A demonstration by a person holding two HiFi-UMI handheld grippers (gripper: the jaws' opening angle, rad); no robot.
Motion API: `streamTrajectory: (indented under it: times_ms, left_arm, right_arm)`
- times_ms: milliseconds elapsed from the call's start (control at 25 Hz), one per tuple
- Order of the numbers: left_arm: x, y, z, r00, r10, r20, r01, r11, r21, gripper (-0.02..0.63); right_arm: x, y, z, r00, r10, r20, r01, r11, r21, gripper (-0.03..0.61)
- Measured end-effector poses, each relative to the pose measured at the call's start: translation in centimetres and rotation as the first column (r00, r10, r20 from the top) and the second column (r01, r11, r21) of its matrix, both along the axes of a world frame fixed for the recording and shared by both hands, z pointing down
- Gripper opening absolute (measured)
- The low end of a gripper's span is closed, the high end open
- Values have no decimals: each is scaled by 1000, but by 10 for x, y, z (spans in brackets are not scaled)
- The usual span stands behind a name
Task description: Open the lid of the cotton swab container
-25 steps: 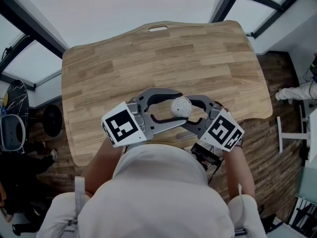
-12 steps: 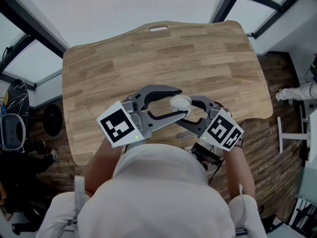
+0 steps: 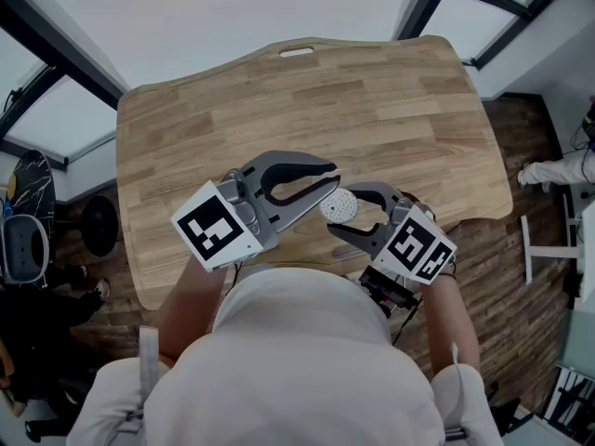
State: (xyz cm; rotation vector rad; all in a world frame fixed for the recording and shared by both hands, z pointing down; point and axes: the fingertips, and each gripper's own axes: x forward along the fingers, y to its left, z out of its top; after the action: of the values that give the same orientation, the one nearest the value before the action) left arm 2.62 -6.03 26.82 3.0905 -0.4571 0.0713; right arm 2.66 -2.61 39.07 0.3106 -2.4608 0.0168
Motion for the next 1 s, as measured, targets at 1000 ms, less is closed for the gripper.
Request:
streamTrajectory:
  times_ms: [1000]
  left_arm:
    - [-17, -41, 56, 986, -110, 129, 120, 990, -72, 37]
  right_arm:
    - [-18, 7, -14, 997, -45, 65, 44, 999, 15, 250]
